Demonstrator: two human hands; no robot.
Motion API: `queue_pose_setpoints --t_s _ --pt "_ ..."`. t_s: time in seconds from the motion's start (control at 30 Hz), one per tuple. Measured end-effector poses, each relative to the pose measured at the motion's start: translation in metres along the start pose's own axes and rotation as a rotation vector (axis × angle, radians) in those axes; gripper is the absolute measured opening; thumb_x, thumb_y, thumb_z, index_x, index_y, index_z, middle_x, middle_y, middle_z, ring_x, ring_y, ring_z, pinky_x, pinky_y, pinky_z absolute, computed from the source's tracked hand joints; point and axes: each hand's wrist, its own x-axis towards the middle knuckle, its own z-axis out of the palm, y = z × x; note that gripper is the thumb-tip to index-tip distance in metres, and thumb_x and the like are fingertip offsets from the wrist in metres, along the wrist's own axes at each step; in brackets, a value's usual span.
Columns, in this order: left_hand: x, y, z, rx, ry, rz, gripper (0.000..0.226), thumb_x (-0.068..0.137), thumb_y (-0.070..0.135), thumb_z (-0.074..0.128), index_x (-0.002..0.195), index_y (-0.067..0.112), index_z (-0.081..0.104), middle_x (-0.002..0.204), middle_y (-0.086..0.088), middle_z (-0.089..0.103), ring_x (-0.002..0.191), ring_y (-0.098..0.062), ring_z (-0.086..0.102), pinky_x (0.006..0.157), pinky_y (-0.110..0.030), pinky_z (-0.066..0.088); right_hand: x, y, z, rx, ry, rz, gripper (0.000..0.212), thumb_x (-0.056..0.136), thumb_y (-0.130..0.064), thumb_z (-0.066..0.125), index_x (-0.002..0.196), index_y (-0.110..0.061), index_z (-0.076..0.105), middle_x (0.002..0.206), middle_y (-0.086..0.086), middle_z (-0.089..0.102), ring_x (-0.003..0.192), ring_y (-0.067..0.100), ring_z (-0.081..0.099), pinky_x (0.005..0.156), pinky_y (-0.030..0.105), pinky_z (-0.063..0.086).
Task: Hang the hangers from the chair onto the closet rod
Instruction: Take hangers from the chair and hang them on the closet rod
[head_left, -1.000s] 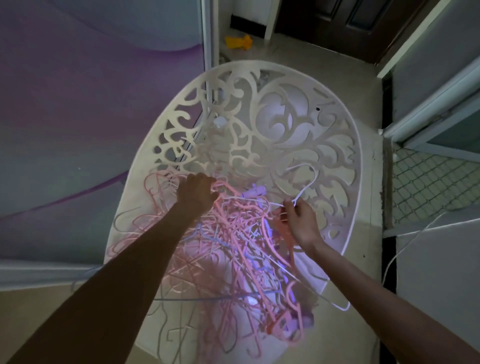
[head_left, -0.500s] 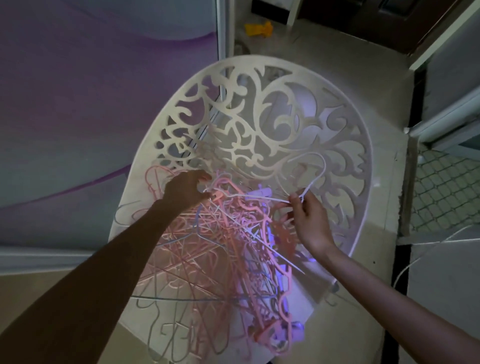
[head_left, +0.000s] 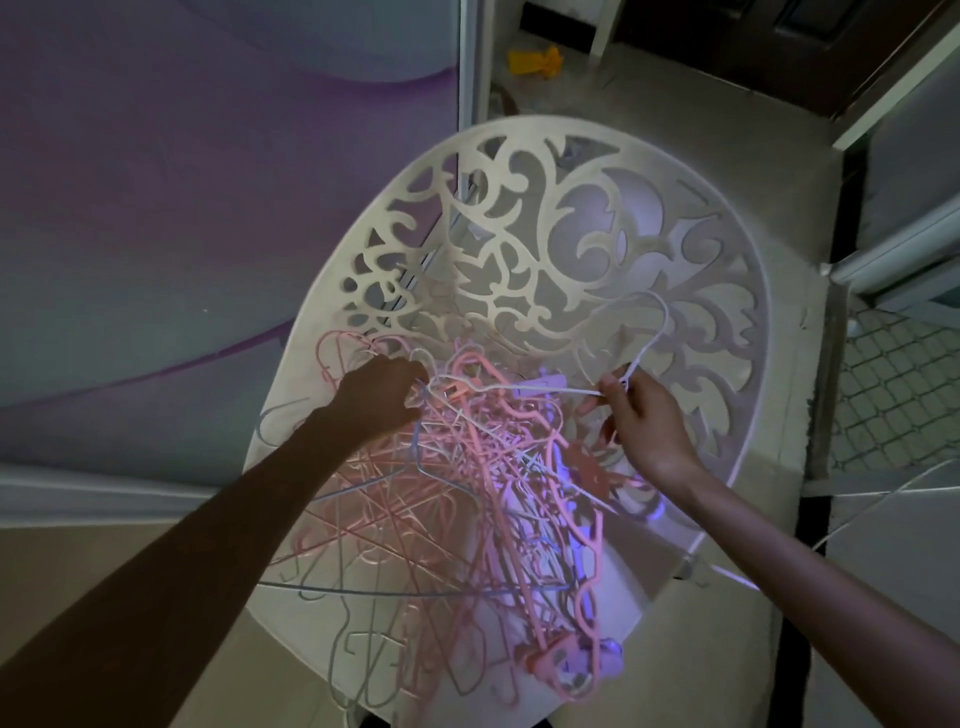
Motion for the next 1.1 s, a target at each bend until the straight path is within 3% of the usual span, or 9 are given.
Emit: queue_pose_setpoints --t_s 0.27,0.43,0.57,0.63,0.7,0.73,0.8,0.97,1.1 --pt "-0.002 -0.001 -0.001 -0.275 0.049 -0.011 0.039 0.076 0.020 0.073 0.113 0.014 0.060 0.116 -0.001 0.064 0.097 -0.011 0.056 0.079 -0.018 0.039 -0.010 0.007 0.005 0.003 0.068 -0.027 0.024 0.101 -0.024 0.038 0.079 -0.019 0.047 0.071 -0.008 0.067 0.040 0.009 0.052 0.047 0.021 0.040" --pt "-0.006 0.002 -0.001 -0.052 0.052 -0.047 0.042 0.076 0.039 0.070 0.111 0.021 0.056 0.113 0.004 0.062 0.107 -0.015 0.056 0.087 -0.027 0.043 -0.012 0.002 0.002 0.008 0.061 0.034 0.028 0.101 -0.019 0.037 0.074 -0.018 0.045 0.067 -0.006 0.065 0.034 0.005 0.048 0.039 0.013 0.035" --pt "0.000 0.010 0.009 0.084 0.067 -0.087 0.030 0.076 0.029 0.070 0.103 0.020 0.061 0.109 0.001 0.061 0.105 -0.018 0.054 0.086 -0.030 0.042 0.010 -0.023 -0.006 -0.182 -0.016 -0.071 0.029 0.099 -0.021 0.039 0.071 -0.023 0.045 0.067 0.000 0.068 0.042 0.011 0.052 0.056 0.029 0.044" --pt "0.001 0.013 0.016 0.189 0.094 -0.081 0.025 0.069 0.027 0.075 0.091 0.021 0.066 0.098 0.002 0.062 0.098 -0.017 0.056 0.080 -0.029 0.044 0.023 -0.036 -0.007 -0.318 -0.051 -0.114 0.024 0.098 -0.023 0.040 0.076 -0.020 0.049 0.074 0.006 0.071 0.064 0.025 0.061 0.071 0.039 0.050" --pt "0.002 0.013 0.017 0.292 0.135 -0.050 0.026 0.053 0.030 0.084 0.071 0.024 0.067 0.078 0.005 0.063 0.077 -0.014 0.061 0.063 -0.024 0.046 0.033 -0.050 -0.007 -0.376 -0.091 -0.116 0.020 0.098 -0.022 0.039 0.083 -0.017 0.052 0.070 -0.001 0.069 0.084 0.028 0.063 0.081 0.040 0.049" --pt "0.003 0.012 0.016 0.339 0.136 -0.048 0.023 0.055 0.032 0.083 0.071 0.024 0.068 0.077 0.005 0.063 0.074 -0.014 0.061 0.062 -0.023 0.046 0.037 -0.055 -0.007 -0.383 -0.116 -0.100 0.020 0.098 -0.022 0.039 0.085 -0.017 0.053 0.066 -0.007 0.066 0.087 0.025 0.063 0.084 0.038 0.048" --pt "0.005 0.012 0.022 0.378 0.095 -0.038 0.016 0.076 0.028 0.069 0.088 0.018 0.068 0.094 0.001 0.064 0.090 -0.017 0.059 0.075 -0.028 0.046 0.043 -0.063 -0.006 -0.386 -0.162 -0.068 0.022 0.099 -0.022 0.038 0.086 -0.015 0.055 0.060 -0.013 0.061 0.089 0.021 0.062 0.085 0.035 0.046" --pt "0.007 0.014 0.032 0.422 0.065 -0.052 0.016 0.088 0.019 0.055 0.098 0.012 0.066 0.103 -0.002 0.064 0.102 -0.020 0.055 0.081 -0.032 0.042 0.046 -0.066 -0.007 -0.336 -0.194 -0.029 0.028 0.098 -0.018 0.038 0.081 -0.011 0.059 0.061 -0.009 0.062 0.080 0.012 0.057 0.066 0.022 0.035" --pt "0.003 0.007 0.040 0.364 0.132 -0.074 0.015 0.088 0.025 0.060 0.097 0.019 0.071 0.102 0.001 0.064 0.099 -0.017 0.054 0.080 -0.030 0.044 0.054 -0.071 -0.011 -0.339 -0.266 -0.023 0.031 0.099 -0.017 0.038 0.073 -0.018 0.055 0.061 -0.006 0.062 0.049 -0.009 0.052 0.047 0.005 0.036"
